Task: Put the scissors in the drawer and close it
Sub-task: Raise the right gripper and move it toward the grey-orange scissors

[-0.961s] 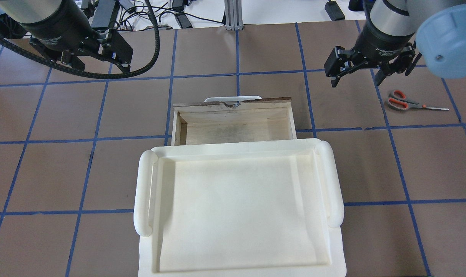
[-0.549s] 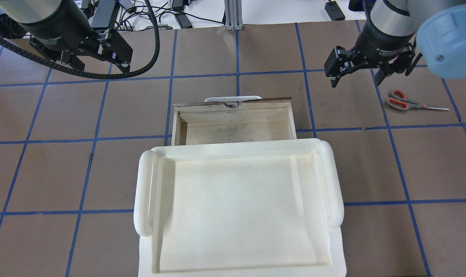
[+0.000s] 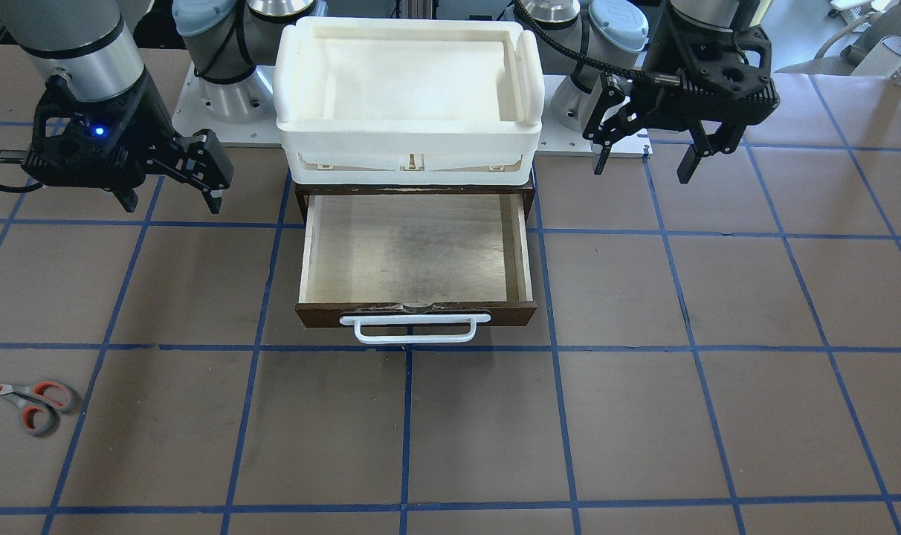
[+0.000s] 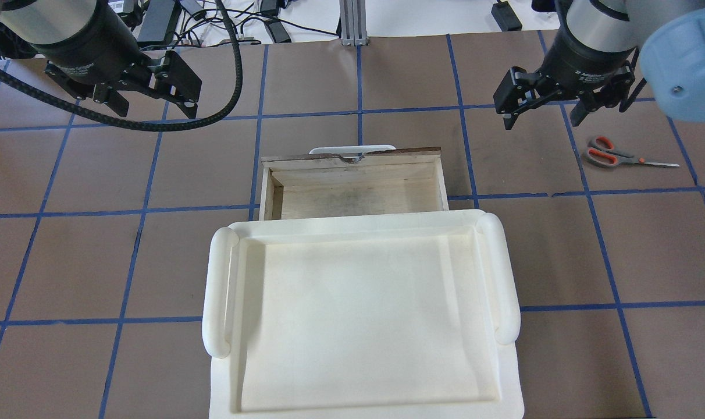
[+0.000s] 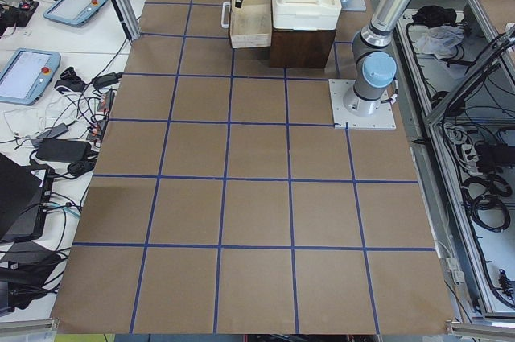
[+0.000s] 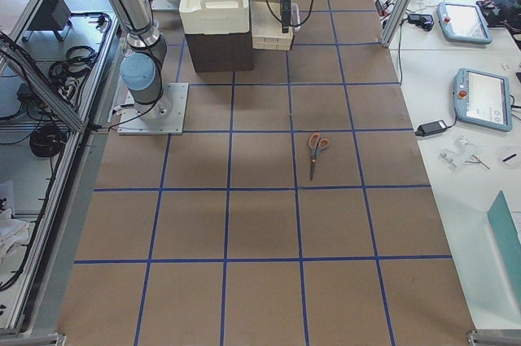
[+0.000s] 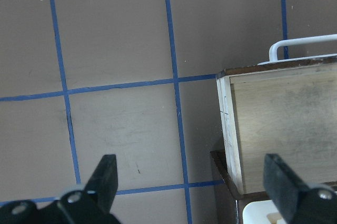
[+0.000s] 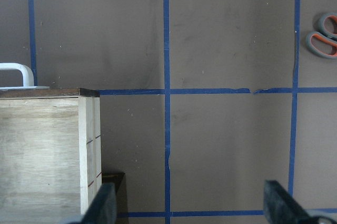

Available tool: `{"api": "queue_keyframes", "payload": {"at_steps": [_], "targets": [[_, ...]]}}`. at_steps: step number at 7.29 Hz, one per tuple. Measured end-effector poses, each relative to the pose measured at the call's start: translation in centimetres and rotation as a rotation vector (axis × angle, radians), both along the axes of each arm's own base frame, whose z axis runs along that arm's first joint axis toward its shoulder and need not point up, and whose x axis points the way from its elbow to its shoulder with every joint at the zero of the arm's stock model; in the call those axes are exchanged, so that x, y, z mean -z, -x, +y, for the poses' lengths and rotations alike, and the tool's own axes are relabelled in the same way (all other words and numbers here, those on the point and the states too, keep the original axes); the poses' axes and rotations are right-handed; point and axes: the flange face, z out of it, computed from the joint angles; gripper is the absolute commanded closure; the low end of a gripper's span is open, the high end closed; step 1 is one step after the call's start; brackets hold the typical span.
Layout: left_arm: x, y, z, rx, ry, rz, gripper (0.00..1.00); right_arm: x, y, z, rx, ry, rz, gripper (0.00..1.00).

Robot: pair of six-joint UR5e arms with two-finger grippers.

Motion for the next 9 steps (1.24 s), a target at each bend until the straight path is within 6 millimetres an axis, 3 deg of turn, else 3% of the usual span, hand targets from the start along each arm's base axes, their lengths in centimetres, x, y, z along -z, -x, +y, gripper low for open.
{"api": "queue_keyframes", "payload": {"at_steps": [9], "targets": [[-0.3, -0.2, 0.6, -0.014, 0.008, 0.003, 0.00, 1.2, 0.5, 0.2, -0.010, -0.076, 0.007, 0.00]]}}
